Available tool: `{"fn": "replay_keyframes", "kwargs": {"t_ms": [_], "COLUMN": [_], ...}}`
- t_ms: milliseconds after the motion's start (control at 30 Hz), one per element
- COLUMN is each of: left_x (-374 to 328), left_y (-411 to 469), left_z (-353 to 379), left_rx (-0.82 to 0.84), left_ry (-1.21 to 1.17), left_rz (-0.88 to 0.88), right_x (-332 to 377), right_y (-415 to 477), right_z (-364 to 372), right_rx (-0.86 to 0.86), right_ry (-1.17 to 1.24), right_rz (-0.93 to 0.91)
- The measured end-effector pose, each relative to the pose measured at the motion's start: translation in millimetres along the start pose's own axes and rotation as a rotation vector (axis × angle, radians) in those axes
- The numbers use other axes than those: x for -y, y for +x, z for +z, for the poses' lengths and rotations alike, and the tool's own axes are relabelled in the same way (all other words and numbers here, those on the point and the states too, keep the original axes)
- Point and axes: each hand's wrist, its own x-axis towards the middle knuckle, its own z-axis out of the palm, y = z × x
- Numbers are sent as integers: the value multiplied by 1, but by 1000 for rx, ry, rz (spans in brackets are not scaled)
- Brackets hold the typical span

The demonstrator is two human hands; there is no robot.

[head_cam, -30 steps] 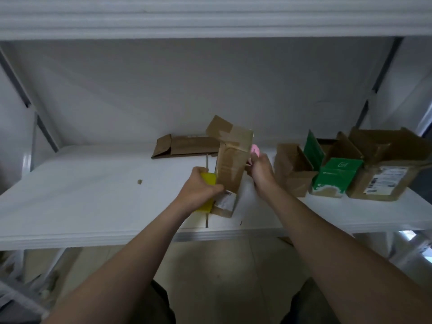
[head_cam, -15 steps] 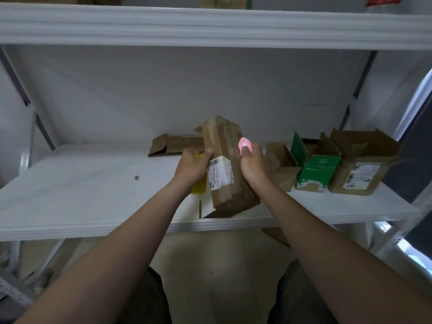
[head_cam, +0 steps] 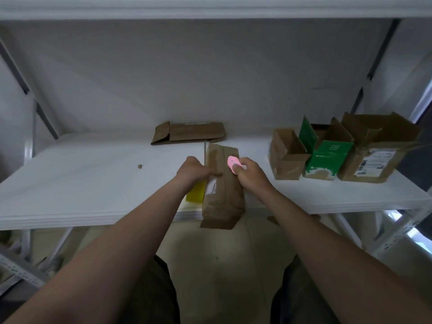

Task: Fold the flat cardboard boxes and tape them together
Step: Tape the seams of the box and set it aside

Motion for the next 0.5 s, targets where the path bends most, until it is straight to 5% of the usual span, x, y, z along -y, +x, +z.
{"fn": "replay_keyframes", "kwargs": {"t_ms": [133,500], "left_x": [17,12], "left_y": [9,40], "left_z": [4,0], "left_rx": [-152,-141], "left_ry": [251,207], "left_rz": [54,19], "right_x": [-5,-15], "right_y": [6,39], "right_z": [12,15], "right_rx": [43,11], "right_ry": [-51,-58], "right_rz": [-28,-44]}}
